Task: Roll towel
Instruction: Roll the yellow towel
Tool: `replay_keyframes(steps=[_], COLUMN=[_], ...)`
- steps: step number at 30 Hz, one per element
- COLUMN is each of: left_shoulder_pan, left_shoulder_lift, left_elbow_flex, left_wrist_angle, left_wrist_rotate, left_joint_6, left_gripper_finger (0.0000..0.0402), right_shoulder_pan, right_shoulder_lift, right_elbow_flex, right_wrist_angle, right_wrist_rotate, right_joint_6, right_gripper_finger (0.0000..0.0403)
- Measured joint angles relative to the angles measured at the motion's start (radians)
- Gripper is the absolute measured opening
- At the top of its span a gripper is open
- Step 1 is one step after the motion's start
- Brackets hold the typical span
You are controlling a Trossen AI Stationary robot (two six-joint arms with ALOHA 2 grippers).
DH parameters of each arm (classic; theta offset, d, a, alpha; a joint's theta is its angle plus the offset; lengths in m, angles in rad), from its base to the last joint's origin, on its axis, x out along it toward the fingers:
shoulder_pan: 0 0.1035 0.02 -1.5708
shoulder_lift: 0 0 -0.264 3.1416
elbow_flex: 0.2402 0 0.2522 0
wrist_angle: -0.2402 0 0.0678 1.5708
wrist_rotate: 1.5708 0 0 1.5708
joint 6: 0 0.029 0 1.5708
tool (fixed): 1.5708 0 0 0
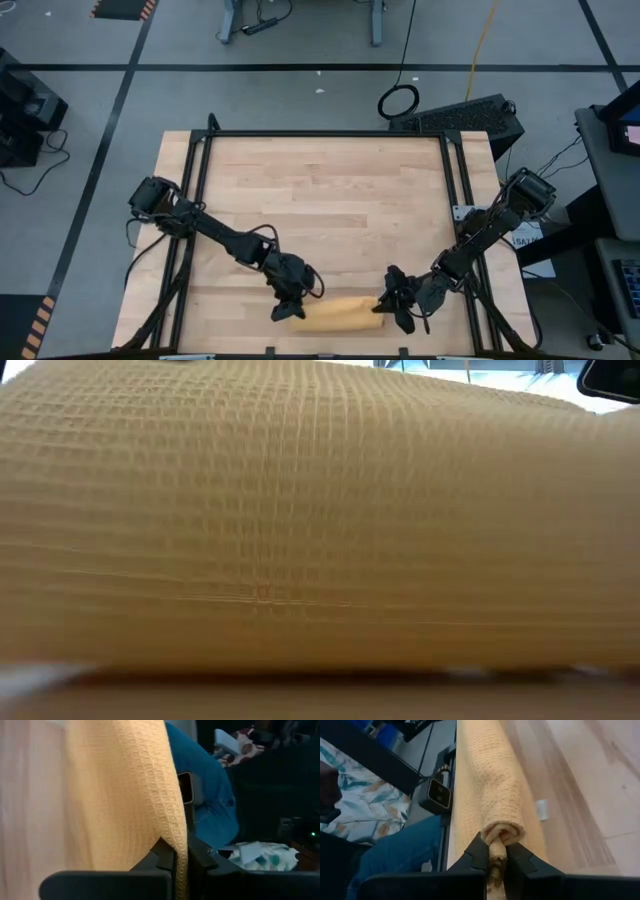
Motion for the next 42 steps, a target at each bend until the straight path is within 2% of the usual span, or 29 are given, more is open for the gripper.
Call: replay_keyframes(steps=[3,12,16,25,30,36,39,42], left_shoulder_pan=[0.001,0.028,0.043,0.095,0.136,0.159,0.167,0.171], left_shoulder_lift=[0.0,0.058,0.089,0.097,0.097,0.097,0.097,0.097], left_elbow_flex=[0.0,0.002,0.002,0.0,0.0,-0.002,-0.002,-0.002], left_wrist_angle=[-0.029,-0.077,-0.075,-0.072,-0.074,-0.072,-0.072,-0.069], left_wrist_rotate=[-0.002,0.007,0.025,0.118,0.154,0.17,0.17,0.17], left_joint_6=[0.001,-0.024,-0.029,0.046,0.053,0.038,0.017,-0.007], left_gripper_finger=[0.0018,0.0018,0.0018,0.0018,0.0018,0.0018,0.0018,0.0018], right_shoulder_pan=[0.004,-0.067,-0.1,-0.121,-0.109,-0.041,0.001,0.051], right_shoulder_lift=[0.0,0.006,0.018,0.081,0.07,0.031,-0.003,-0.019], right_elbow_flex=[0.0,0.001,0.001,0.001,-0.001,-0.003,-0.003,-0.003], right_wrist_angle=[-0.012,-0.016,-0.019,-0.015,-0.032,-0.132,-0.201,-0.209], right_wrist_rotate=[-0.018,-0.262,-0.323,-0.346,-0.34,-0.246,-0.129,0.041], right_joint_6=[0.009,0.008,0.003,0.002,-0.013,-0.064,-0.053,-0.045], right_gripper_finger=[0.0015,0.0015,0.0015,0.0027,0.0075,0.014,0.0159,0.0165])
